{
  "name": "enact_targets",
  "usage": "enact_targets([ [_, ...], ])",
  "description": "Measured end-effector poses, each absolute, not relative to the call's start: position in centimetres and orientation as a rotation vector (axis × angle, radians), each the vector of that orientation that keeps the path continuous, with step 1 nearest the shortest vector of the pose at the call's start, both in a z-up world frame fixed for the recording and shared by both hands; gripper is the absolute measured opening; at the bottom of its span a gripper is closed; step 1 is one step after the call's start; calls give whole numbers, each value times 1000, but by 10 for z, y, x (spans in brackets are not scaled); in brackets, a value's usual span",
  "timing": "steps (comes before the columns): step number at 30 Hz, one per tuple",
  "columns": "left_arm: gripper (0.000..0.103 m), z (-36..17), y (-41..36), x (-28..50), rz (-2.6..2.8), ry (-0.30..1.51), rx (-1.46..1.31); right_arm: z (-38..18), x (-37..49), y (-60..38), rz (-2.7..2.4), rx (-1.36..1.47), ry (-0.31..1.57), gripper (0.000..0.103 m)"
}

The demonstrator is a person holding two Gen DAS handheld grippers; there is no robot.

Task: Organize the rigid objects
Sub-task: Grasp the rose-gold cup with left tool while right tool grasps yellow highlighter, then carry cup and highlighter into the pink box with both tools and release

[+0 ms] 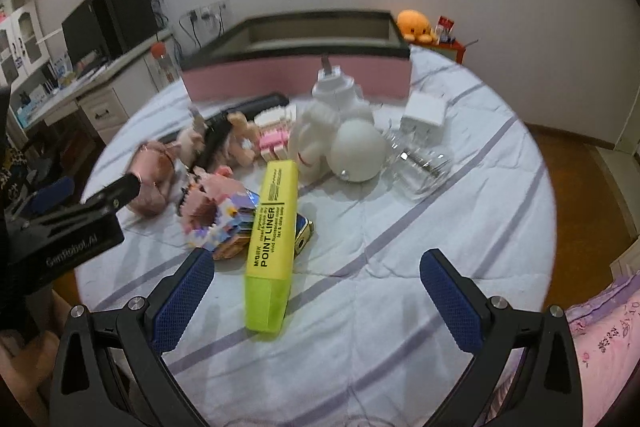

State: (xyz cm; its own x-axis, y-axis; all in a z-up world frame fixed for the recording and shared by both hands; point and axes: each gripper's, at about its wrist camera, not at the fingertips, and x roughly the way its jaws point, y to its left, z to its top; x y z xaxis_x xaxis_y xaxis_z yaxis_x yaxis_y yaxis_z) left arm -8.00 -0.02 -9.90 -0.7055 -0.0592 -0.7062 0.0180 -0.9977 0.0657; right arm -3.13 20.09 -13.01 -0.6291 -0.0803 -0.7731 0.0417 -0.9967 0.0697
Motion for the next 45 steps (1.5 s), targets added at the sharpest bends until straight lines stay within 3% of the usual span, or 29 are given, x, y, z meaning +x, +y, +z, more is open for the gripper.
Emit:
enact_targets([
  [7, 103, -109, 3, -109, -2822, -62, 1318, -136, -46, 201, -2721, 1380, -80, 94],
  [8, 103, -109, 2, -111, -2818, -54, 1325, -135, -48, 202, -2711, 1380, -83, 90],
  [10, 103, -109, 2, -117, -2816, -29, 1341, -135, -51, 201, -2692, 1401, -75, 68],
  [15, 100, -116, 5, -128, -2842, -41, 1380, -140, -54, 205, -2654, 1422, -60, 66],
  [18, 88, -118, 0, -128, -2873, 26, 1413, -141, -58, 203, -2648, 1418, -32, 56],
  [20, 69, -117, 2, -124, -2896, -11, 1404, -139, -59, 206, -2633, 1408, -48, 43],
  [21, 67, -116, 3, -123, -2904, -30, 1401, -139, -59, 208, -2628, 1411, -60, 36],
  [25, 66, -113, -1, -119, -2943, -17, 1399, -139, -57, 217, -2611, 1404, -112, 28],
  [37, 66, -94, -16, -96, -2976, 62, 1342, -130, -55, 232, -2573, 1397, -188, 15],
  [45, 66, -73, -13, -93, -3003, 52, 1303, -119, -52, 236, -2564, 1366, -218, 15],
])
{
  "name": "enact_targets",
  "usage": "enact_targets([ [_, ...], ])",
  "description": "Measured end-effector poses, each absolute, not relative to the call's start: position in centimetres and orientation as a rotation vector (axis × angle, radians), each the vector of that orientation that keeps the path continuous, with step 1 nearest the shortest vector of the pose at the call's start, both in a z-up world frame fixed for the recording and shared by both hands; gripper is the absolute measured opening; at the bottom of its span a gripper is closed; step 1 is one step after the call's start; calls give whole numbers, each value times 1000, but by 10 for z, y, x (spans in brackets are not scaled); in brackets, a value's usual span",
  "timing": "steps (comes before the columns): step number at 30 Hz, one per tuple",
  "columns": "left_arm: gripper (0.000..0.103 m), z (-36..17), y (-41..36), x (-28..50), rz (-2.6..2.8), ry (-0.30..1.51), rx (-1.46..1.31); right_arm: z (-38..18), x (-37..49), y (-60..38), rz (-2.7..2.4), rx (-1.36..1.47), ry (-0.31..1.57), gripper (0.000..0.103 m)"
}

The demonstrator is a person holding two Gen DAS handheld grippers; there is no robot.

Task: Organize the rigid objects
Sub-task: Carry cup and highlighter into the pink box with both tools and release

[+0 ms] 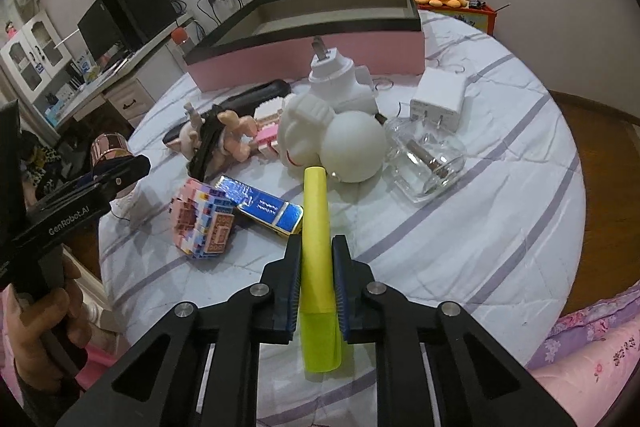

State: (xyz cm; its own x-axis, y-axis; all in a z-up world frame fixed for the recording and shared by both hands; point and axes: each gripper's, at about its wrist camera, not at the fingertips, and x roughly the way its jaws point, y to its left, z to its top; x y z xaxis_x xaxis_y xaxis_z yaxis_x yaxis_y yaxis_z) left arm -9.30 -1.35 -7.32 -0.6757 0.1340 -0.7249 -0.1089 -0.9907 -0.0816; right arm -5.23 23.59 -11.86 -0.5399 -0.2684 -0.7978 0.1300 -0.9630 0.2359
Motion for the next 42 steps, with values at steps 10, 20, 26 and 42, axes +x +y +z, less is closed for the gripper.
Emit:
enact_targets([
  [10, 66, -13, 6, -153, 2747, -4, -1085, -34, -131, 234, -2579, 1122, -210, 15],
  [20, 67, -28, 63, -317, 2641, 16, -1256, -74, -312, 224, -2483, 1381, -168, 15],
  [26, 67, -75, 87, -364, 2590, 68, -1473, -116, -335, 223, -2441, 1545, -90, 16],
  [42, 103, 27, 35, -195, 2928, -68, -859, 20, -152, 274, -2786, 681, -266, 90],
])
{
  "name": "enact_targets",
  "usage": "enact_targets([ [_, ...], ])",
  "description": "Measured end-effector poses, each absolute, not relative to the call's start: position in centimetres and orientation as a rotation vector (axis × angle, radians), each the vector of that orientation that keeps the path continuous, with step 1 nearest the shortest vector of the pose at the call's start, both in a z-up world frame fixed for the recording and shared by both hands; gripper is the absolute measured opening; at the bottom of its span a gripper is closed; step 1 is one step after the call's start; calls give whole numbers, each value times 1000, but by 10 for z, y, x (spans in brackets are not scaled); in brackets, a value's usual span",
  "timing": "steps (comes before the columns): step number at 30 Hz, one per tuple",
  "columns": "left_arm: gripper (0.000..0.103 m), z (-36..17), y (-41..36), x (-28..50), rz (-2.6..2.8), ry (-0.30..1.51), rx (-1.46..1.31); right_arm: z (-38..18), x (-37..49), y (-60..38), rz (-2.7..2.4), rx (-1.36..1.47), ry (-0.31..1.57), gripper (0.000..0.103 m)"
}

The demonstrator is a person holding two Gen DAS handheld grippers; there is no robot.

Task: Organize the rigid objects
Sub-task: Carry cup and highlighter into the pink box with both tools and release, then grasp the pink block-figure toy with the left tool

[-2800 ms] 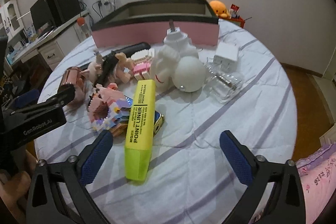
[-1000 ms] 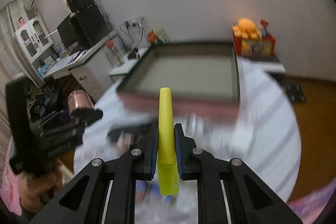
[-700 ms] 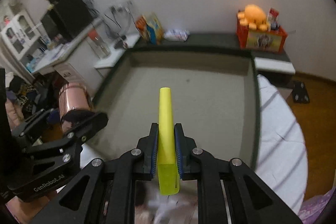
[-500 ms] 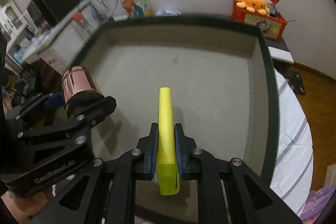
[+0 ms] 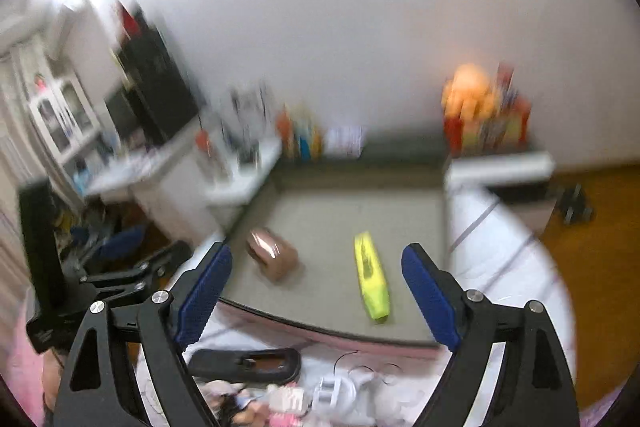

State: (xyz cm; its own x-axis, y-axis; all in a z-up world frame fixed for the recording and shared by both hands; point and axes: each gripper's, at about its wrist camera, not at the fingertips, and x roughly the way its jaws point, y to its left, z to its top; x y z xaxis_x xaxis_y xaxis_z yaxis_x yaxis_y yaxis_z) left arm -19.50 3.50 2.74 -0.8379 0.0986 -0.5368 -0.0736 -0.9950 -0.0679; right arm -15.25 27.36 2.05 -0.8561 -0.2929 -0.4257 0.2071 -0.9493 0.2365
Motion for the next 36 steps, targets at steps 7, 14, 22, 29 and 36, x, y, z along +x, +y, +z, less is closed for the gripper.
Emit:
enact_targets([
  [7, 103, 32, 13, -95, 2995, -309, -709, 12, -31, 276, -2957, 602, -232, 103],
  [14, 103, 0, 34, -44, 3065, -173, -795, -48, -6, 260, -2877, 935, -233, 103],
  [22, 103, -41, 64, -35, 2992, -24, -1009, -75, -7, 276, -2841, 1070, -263, 103],
  [29, 103, -47, 72, -29, 2942, -47, -1046, -76, -7, 277, -2815, 1098, -268, 103],
  [36, 103, -46, 82, -29, 2920, -40, -1020, -79, -9, 277, -2795, 1106, -263, 103],
])
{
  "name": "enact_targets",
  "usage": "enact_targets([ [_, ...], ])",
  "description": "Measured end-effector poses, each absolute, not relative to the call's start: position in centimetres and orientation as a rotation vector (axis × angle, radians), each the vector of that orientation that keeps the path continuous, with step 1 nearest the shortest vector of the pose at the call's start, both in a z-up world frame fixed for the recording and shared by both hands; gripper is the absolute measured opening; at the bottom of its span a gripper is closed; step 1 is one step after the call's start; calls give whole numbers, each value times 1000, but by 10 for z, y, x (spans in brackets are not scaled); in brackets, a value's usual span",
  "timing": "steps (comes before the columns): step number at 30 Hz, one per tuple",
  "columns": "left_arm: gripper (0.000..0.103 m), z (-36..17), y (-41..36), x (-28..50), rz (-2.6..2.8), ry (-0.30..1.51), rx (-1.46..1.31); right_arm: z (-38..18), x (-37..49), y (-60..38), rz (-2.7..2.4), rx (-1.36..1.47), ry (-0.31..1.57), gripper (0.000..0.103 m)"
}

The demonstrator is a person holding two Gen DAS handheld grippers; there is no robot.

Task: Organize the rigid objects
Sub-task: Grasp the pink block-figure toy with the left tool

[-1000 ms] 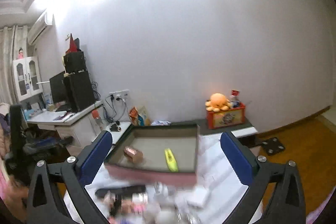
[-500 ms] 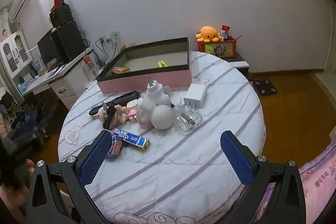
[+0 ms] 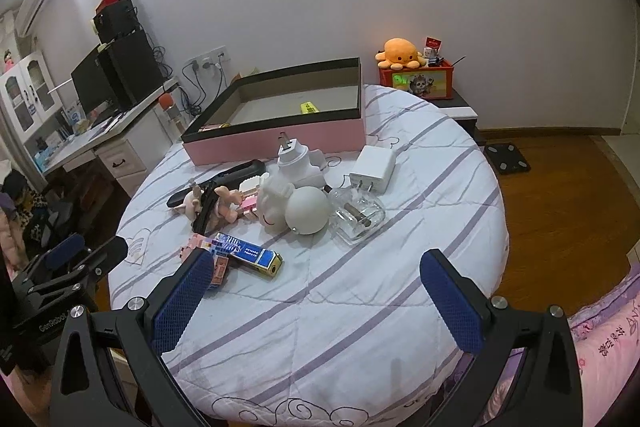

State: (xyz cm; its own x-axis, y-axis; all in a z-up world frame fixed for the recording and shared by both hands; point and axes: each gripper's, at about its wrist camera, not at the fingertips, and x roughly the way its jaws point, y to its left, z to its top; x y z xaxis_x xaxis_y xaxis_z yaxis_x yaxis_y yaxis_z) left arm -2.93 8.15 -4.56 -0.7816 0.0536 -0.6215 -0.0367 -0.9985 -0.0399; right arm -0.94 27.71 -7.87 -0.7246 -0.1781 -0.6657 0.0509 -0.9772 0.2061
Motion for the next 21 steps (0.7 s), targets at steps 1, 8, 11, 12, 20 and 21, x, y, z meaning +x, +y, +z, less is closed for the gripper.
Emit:
enact_targets([
  [1, 103, -48, 84, -30, 2916, -31, -1026, -80, -9, 278, -2791, 1111, -265, 103],
  [8, 103, -68, 106, -41, 2852, 22, -1091, -90, -12, 288, -2788, 1159, -266, 103],
  [11, 103, -77, 116, -48, 2825, 43, -1120, -94, -15, 292, -2778, 1180, -261, 103],
  [12, 103, -80, 118, -50, 2818, 46, -1129, -96, -16, 293, -2776, 1187, -260, 103],
  [20, 103, -108, 132, -79, 2766, 89, -1214, -108, -26, 297, -2741, 1235, -260, 103],
  [21, 103, -110, 132, -84, 2758, 87, -1219, -110, -28, 297, -2735, 1240, -258, 103],
])
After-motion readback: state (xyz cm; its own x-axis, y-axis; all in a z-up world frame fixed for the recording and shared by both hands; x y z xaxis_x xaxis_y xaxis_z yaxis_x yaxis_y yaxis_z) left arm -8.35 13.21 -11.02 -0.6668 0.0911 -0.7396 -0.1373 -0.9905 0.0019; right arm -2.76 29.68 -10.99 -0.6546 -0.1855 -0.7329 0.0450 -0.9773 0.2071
